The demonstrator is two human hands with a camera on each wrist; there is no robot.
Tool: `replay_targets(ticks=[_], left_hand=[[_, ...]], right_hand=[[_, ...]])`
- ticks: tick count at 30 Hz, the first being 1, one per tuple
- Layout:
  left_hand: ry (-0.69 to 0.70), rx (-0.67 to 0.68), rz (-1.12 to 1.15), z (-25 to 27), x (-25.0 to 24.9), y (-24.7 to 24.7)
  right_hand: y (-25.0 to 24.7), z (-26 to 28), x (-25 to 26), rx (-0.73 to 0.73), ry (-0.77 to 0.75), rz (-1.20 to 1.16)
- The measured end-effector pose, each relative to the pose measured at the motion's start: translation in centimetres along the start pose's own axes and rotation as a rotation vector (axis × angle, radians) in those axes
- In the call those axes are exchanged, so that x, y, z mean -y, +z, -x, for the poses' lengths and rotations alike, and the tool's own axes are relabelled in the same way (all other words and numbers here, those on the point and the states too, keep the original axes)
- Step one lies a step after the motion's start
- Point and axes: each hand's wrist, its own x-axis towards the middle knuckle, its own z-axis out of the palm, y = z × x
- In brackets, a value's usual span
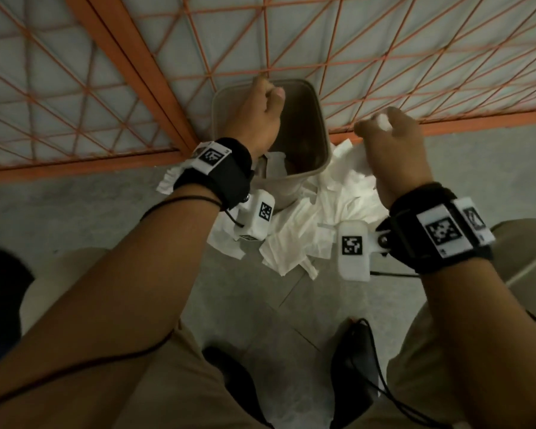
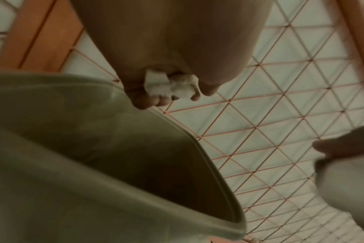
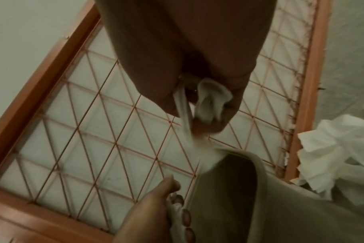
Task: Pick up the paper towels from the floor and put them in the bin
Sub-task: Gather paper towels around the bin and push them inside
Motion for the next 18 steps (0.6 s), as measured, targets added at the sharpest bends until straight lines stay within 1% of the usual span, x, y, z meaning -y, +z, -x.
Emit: replay_targets(ticks=[2, 4, 6, 8, 10, 12, 14, 16, 18], left_hand=[[-0.076, 0.120, 0.003, -0.1, 0.7, 0.3], [-0.078, 0.186, -0.027, 0.3, 1.3, 0.2], [-0.043, 0.135, -0.028, 1.4, 2.1, -0.2], [-0.002, 0.020, 0.013, 3.2, 2.7, -1.0], [0.045, -0.087, 0.079, 6.0, 2.7, -2.2], [0.035, -0.145, 0.143, 9.5, 2.6, -2.7], [-0.024, -0.153, 0.158, 12.8, 2.8, -2.0], [-0.084, -0.090, 0.124, 14.9, 3.9, 0.0], [-0.171, 0.080, 0.039, 15.6, 5.5, 2.7]], right_hand=[[1.5, -1.3, 0.4, 0.066, -0.064, 0.073], [2.9, -2.5, 0.7, 0.137, -0.062, 0.056], [4.1, -3.2, 1.2, 0.205, -0.049, 0.001], [5.2, -3.6, 1.7, 0.212, -0.088, 0.024], [6.3, -4.0, 1.7, 0.219, -0.129, 0.076], [7.3, -4.3, 1.7, 0.267, -0.196, 0.239], [8.0, -4.4, 1.9, 0.403, -0.252, 0.462], [8.0, -4.5, 2.0, 0.532, -0.263, 0.570], [7.5, -4.2, 2.1, 0.540, -0.289, 0.569]])
